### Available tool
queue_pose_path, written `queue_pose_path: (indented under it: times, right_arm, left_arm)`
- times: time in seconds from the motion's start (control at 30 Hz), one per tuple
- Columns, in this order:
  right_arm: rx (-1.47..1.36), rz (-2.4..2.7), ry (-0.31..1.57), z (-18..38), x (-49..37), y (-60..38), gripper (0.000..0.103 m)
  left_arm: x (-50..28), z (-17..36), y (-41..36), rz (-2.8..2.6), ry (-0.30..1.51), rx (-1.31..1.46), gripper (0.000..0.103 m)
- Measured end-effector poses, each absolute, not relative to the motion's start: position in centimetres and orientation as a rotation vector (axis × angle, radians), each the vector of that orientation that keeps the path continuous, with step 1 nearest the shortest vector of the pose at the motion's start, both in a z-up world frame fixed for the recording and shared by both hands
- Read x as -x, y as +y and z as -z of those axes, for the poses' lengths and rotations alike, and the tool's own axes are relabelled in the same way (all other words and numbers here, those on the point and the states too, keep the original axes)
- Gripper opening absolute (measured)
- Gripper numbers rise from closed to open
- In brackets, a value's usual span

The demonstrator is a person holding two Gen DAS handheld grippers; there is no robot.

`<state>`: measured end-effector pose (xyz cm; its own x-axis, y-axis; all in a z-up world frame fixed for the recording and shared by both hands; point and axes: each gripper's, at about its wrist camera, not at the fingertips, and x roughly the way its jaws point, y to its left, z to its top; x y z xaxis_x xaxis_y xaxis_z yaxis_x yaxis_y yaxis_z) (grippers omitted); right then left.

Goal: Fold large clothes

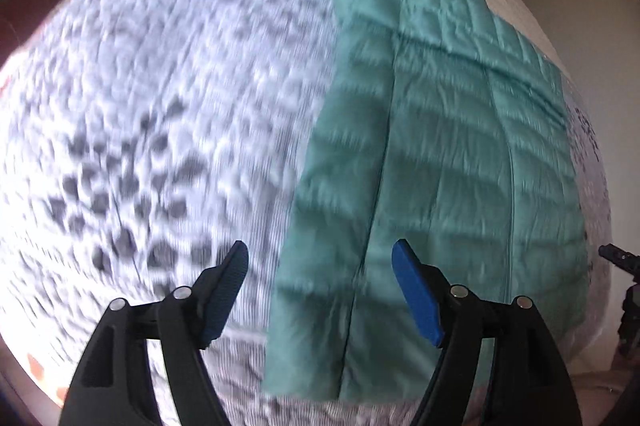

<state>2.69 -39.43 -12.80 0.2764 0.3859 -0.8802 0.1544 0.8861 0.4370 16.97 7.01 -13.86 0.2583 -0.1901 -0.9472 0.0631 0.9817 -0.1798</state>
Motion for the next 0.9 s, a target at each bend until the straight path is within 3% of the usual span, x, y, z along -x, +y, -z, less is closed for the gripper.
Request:
queue_pose_path:
  times: [0.5,0.77,0.83,0.9]
  right_arm:
    - [-0.570,-0.219,1.377,16.5,2.8,-36.9,0.070]
    - [-0.607,-0.235,1.375,17.6,3.7,-36.4,0.061]
    - [-0.614,-0.235,1.372,17.6,3.2,-35.8,0.054]
    - [-0.649,-0.244,1.367,17.9,3.2,-35.8,0.045]
  left_arm:
    - [-11.4,17.8,11.2,0.242,1.365,0.335,0.075]
    - [-10.8,18.3,11.5,0.375,1.376,0.453,0.076]
    - [-10.6,18.7,11.1,0.440,1.384,0.507,0.070]
    - [-10.5,19.2,10.8,0.454,1.401,0.524,0.054]
